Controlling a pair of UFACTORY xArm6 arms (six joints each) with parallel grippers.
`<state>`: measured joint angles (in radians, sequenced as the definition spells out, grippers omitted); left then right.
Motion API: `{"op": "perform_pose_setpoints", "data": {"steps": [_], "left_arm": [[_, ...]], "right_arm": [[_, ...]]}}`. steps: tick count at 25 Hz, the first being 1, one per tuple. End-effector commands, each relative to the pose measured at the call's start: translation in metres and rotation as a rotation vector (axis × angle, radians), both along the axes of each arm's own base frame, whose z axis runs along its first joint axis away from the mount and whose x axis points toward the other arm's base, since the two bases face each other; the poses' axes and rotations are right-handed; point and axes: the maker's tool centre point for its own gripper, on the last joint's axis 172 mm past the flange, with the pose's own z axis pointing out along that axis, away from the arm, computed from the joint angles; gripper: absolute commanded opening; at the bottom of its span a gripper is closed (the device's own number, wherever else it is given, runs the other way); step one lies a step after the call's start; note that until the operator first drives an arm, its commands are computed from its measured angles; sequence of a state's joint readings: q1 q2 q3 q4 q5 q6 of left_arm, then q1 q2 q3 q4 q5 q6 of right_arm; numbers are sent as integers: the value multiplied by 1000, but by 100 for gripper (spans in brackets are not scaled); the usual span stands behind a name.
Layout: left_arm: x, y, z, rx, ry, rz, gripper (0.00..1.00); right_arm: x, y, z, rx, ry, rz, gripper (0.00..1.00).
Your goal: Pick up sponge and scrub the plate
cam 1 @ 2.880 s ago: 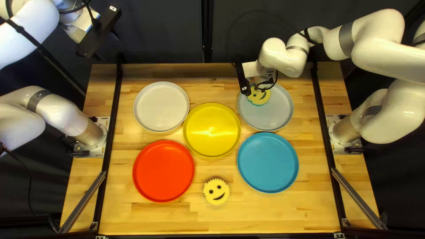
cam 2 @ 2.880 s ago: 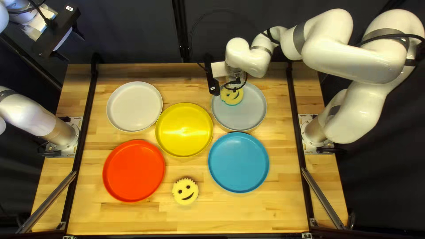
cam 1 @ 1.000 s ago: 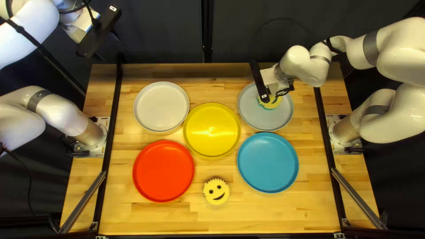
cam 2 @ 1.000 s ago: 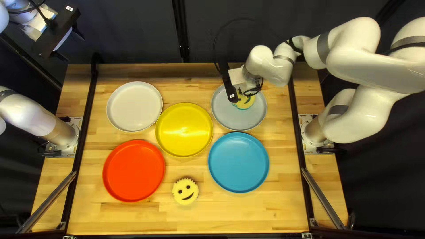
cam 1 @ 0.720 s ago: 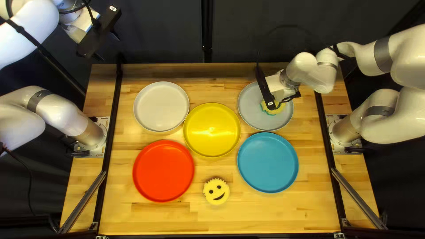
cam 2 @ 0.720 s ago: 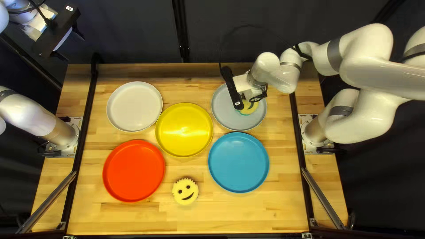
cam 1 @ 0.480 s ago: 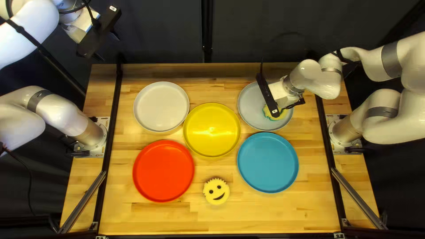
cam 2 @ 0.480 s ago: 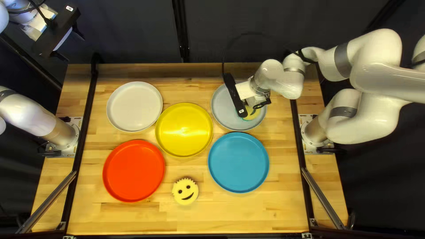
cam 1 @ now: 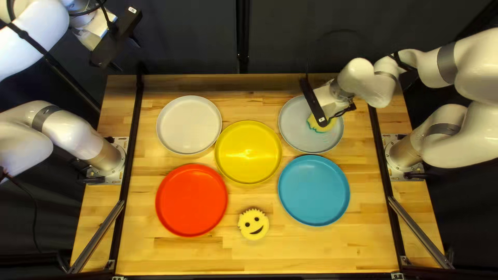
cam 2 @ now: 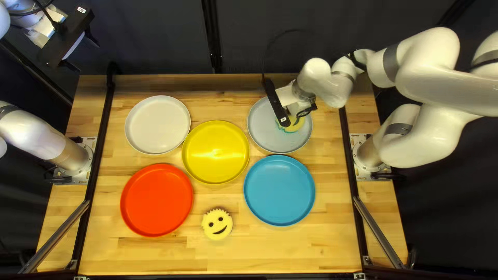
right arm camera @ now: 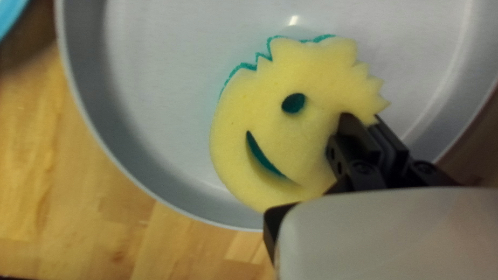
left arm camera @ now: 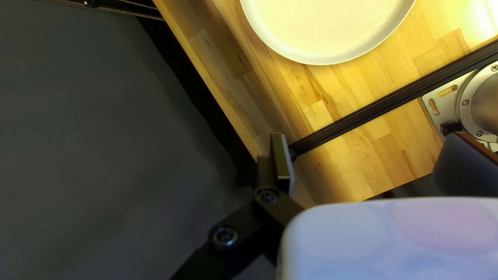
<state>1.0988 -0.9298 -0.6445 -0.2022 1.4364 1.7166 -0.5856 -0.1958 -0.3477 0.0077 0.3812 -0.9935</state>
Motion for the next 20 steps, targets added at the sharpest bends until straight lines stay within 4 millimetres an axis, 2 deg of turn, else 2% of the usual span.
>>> {"op": "perform_pose_setpoints", "data": {"steps": [1,4,9,20], "left_arm": [[0,0,0,0,0,0,100],[0,0,0,0,0,0,100],[0,0,0,0,0,0,100],[0,0,0,0,0,0,100]], "right_arm": [[-1,0,3,0,0,1,0],[-6,6,2,-1,1,1,0],[-12,28,1,-7,5,7,0],[-9,68,1,-36,14,46,0]]}}
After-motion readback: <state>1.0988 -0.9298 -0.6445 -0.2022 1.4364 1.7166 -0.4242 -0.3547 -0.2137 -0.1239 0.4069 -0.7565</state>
